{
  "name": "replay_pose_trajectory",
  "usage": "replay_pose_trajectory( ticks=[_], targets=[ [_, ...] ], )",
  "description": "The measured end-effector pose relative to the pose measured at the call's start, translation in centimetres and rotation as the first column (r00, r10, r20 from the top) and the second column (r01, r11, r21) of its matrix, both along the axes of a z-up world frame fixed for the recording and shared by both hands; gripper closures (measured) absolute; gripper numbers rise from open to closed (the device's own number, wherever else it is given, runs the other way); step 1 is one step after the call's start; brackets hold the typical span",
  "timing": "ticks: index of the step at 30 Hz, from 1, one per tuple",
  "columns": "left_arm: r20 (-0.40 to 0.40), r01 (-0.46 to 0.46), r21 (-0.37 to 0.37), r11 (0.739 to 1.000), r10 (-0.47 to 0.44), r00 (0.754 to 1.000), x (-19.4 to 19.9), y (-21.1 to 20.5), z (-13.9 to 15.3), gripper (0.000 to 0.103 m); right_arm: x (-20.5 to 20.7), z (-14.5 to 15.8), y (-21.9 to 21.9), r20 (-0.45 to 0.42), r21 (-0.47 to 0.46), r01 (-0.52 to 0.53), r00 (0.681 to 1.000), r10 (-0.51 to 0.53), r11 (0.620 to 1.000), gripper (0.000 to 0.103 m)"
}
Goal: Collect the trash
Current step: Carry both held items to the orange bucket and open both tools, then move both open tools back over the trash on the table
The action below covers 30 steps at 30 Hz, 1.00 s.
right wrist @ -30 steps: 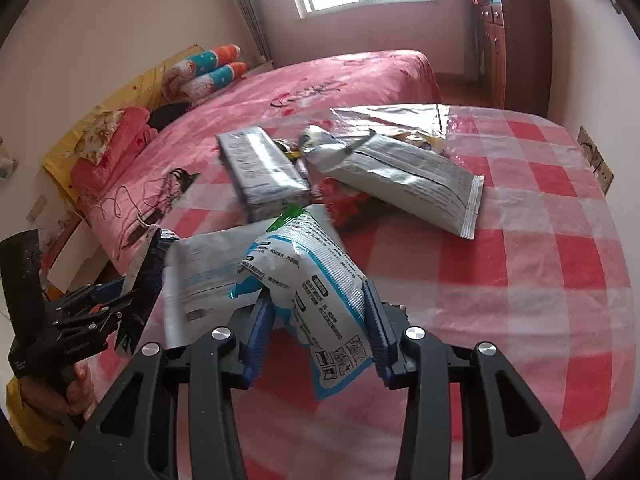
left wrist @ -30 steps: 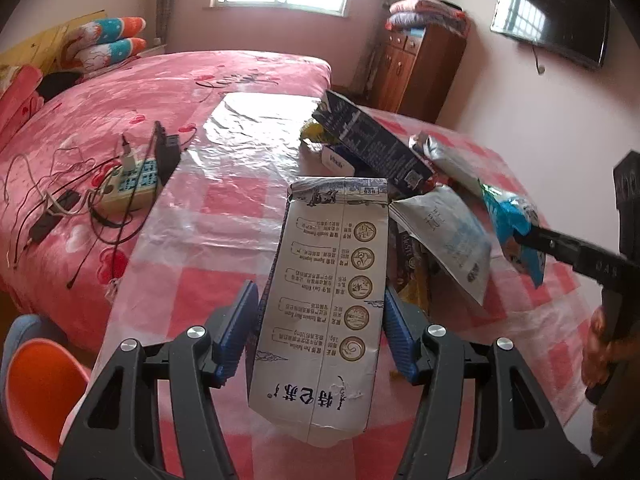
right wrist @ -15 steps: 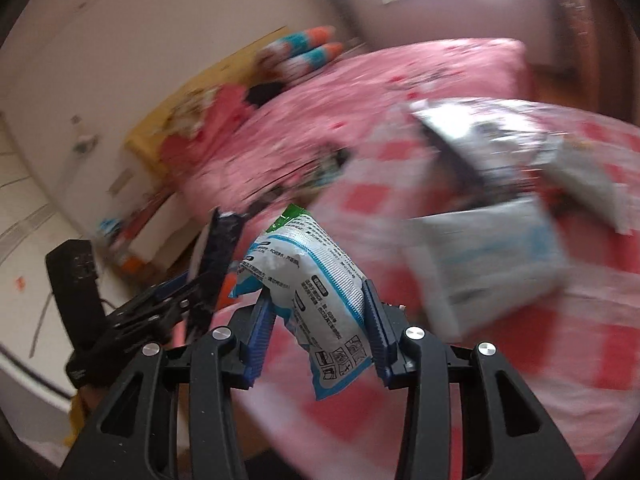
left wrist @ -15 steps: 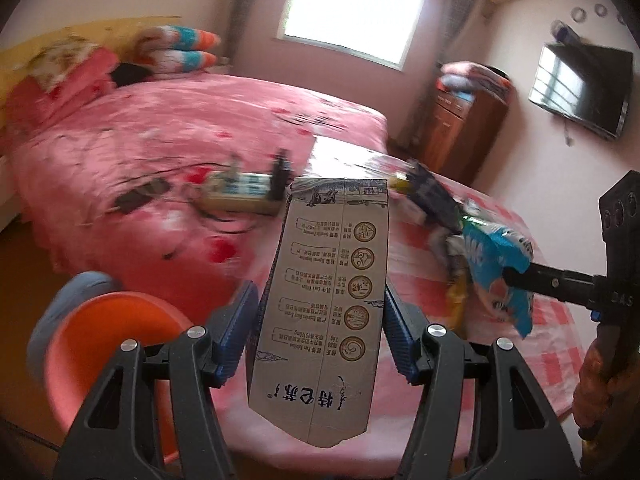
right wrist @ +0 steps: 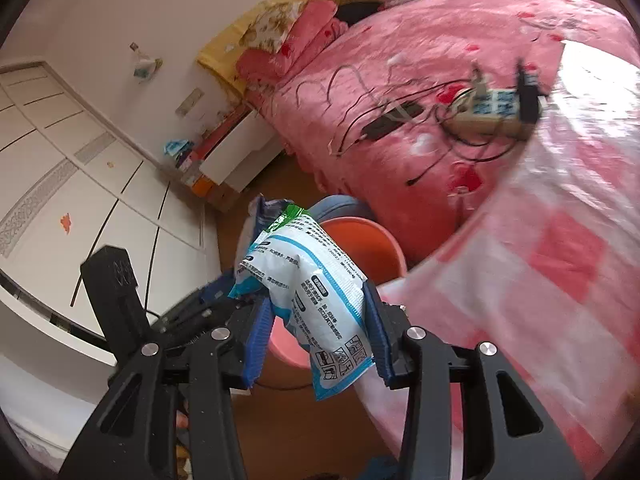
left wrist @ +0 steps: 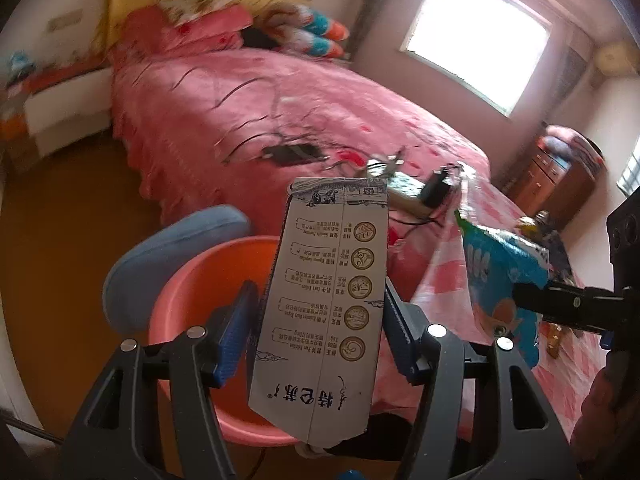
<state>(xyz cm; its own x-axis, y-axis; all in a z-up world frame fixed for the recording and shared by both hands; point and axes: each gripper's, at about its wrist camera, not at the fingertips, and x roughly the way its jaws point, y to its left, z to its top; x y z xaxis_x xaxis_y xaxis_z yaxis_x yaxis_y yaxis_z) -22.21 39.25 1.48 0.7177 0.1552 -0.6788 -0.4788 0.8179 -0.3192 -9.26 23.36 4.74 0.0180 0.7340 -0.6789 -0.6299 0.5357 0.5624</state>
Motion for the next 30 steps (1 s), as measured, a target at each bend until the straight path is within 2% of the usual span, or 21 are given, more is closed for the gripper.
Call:
replay_pose_trajectory(
  ticks=[4, 6, 8, 12, 18, 22, 26, 30],
  targets=[
    [-0.024, -0.062, -0.013, 0.998, 0.061, 0.998, 0.1, 1.3, -1.8, 0.040, 0.2, -1.4, 3.2, -0.028, -0.018, -0.022, 0.999, 0.021, 1.000, 0.053],
    [-0.043, -0.088, -0.026, 0.996, 0.087, 0.995, 0.0, 1.9, -2.6, 0.032, 0.4, -1.8, 3.5, -0.046, -0.008, -0.008, 0.999, 0.008, 1.000, 0.039],
    [-0.061, -0.118, -0.009, 0.993, 0.117, 0.991, -0.3, 2.4, -3.0, 0.023, 0.7, -1.9, 3.2, -0.063, -0.001, 0.017, 0.998, -0.017, 1.000, 0.034],
    [-0.073, -0.125, 0.016, 0.992, 0.126, 0.989, -0.6, 2.6, -3.2, 0.019, 0.9, -1.3, 2.1, -0.018, -0.005, 0.061, 0.998, -0.061, 0.998, 0.022],
    [-0.015, -0.104, 0.047, 0.994, 0.105, 0.994, -0.8, 1.7, -2.5, 0.016, 0.8, -0.2, -1.9, 0.113, -0.062, 0.164, 0.981, -0.156, 0.985, 0.019],
    [0.002, -0.058, 0.062, 0.996, 0.058, 0.998, -0.5, 0.3, -1.8, 0.016, 0.5, 0.0, -4.7, 0.153, -0.073, 0.216, 0.967, -0.203, 0.974, 0.014],
    [-0.001, -0.010, 0.059, 0.998, 0.010, 1.000, 0.1, -1.2, -1.0, 0.016, -0.1, 0.1, -7.3, 0.207, -0.097, 0.253, 0.951, -0.229, 0.963, 0.014],
    [-0.009, 0.035, 0.115, 0.993, -0.034, 0.999, 0.9, -3.4, 0.6, 0.016, -0.7, 0.4, -9.1, 0.257, -0.110, 0.284, 0.934, -0.249, 0.953, 0.012]
  ],
)
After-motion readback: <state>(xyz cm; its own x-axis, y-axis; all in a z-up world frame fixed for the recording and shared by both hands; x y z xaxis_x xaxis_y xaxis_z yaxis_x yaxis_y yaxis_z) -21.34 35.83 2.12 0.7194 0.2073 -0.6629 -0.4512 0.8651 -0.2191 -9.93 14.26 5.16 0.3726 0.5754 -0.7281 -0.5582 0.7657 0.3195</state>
